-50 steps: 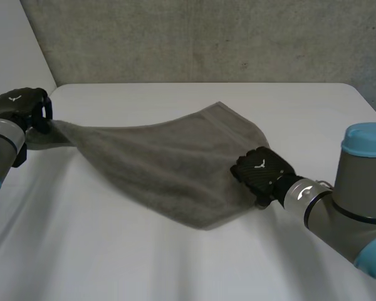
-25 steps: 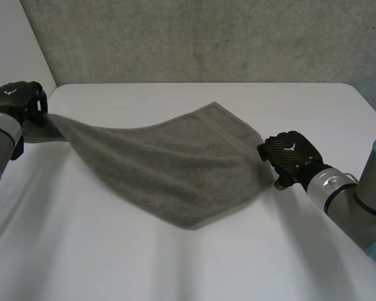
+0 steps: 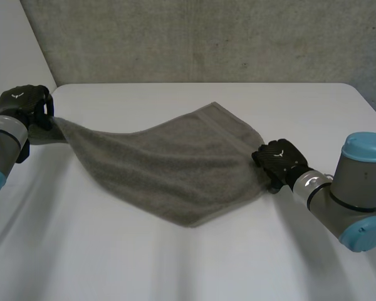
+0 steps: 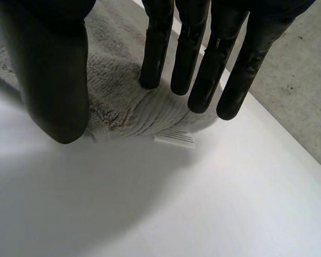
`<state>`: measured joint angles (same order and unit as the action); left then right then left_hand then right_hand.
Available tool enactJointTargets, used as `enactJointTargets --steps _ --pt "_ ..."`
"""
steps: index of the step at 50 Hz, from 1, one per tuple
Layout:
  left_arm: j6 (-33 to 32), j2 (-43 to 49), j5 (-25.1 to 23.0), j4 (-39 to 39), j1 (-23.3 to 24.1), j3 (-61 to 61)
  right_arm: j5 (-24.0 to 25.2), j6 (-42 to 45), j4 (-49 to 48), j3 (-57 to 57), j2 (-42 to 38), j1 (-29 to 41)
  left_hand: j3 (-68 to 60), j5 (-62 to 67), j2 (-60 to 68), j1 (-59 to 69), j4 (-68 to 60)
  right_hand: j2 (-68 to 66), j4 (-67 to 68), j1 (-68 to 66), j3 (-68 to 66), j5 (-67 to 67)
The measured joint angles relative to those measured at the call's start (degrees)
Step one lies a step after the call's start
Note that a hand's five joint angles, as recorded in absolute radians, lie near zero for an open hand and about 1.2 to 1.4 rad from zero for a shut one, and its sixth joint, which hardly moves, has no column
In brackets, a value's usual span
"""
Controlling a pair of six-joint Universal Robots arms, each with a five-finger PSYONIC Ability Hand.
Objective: Fold the towel.
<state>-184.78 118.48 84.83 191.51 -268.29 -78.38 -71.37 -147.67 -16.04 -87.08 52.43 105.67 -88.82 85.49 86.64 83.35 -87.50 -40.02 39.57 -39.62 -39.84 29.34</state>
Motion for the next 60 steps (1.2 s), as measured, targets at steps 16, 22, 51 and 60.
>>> enactJointTargets --steps 16,22,51,60 --pt "0.07 0.43 0.08 0.00 -0.01 -0.02 -1.76 -0.80 -3.80 1.20 -0.88 0.04 0.00 0.00 0.00 0.00 0.00 -10.80 10.68 -10.93 -10.37 10.50" --pt "0.11 0.64 0.08 0.00 -0.01 -0.02 -1.67 -0.94 -3.78 1.34 -1.60 0.10 0.00 0.00 0.00 0.00 0.00 -19.19 19.66 -19.96 -19.47 19.68" --pt "0.23 0.42 0.07 -0.01 0.05 -0.67 -1.99 -2.54 -3.02 2.10 -2.57 1.10 0.00 0.00 0.00 0.00 0.00 -35.48 36.72 -37.08 -36.27 37.18" --pt "0.61 -0.52 -0.08 -0.84 0.40 -0.62 -2.41 -6.49 -0.45 3.50 7.29 0.06 0.00 0.00 0.00 0.00 -0.01 -35.48 37.27 -37.15 -36.70 37.43"
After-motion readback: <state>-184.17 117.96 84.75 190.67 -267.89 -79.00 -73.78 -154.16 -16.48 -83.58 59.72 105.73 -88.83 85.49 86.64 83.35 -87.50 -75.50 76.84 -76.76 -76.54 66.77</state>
